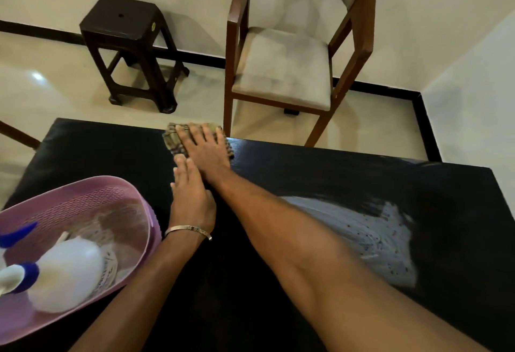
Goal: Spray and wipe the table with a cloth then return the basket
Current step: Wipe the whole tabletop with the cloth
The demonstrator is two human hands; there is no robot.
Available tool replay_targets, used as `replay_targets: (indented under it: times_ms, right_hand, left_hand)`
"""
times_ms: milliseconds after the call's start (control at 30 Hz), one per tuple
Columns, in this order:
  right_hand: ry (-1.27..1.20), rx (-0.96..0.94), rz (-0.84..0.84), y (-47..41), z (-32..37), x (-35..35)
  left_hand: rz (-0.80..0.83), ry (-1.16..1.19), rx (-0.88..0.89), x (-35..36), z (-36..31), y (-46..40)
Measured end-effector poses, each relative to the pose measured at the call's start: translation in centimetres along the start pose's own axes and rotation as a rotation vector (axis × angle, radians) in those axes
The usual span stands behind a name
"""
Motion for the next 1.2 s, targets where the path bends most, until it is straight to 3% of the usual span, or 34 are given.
replay_targets:
  times_ms: [167, 367, 533, 667, 800, 933, 1000, 1200]
  right_hand:
    - [0.005, -0.044, -0.002, 0.5, -0.4, 0.2]
    - [-0.077, 0.107, -0.099, 9.1, -7.5, 0.0]
    - [-0.084, 0.371, -0.142, 22.6, -18.4, 0.3]
    - [-0.048, 0.697, -0.133, 37.2, -26.1, 1.5]
    - [-0.094, 0.947, -0.136, 48.1, -28.4, 2.9]
    - [-0.139, 1.076, -0.172, 47.0, -26.2, 3.2]
    - [-0.080, 0.976, -0.180, 42.7, -22.4, 2.7]
    - [-0.132, 0.345, -0.091, 27.7, -5.7, 3.1]
  left_hand:
    - [-0.029, -0.002, 0.007, 0.0, 0.4, 0.4]
    - [0.046, -0.117, 0.070, 2.6, -1.7, 1.9]
    - [0.104, -0.178, 0.202, 6.5, -6.4, 4.1]
    - [0.158, -0.290, 0.324, 10.1, -9.3, 6.4]
    - [0.196, -0.390, 0.365, 11.4, -8.9, 7.9]
    - [0.183, -0.355, 0.315, 9.4, -7.0, 8.6]
    - [0.161, -0.287, 0.309, 7.9, -6.5, 8.5]
    - [0.111, -0.200, 0.275, 4.9, -6.0, 8.0]
Point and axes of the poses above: each hand's wrist, its own y-axis away from the middle knuckle, its own x-axis out of the palm, z = x × y, the point moved 6 cm from there along -y, towards the middle knuckle, and after that the axes turned 15 degrees about -x, right-handed, at the moved point
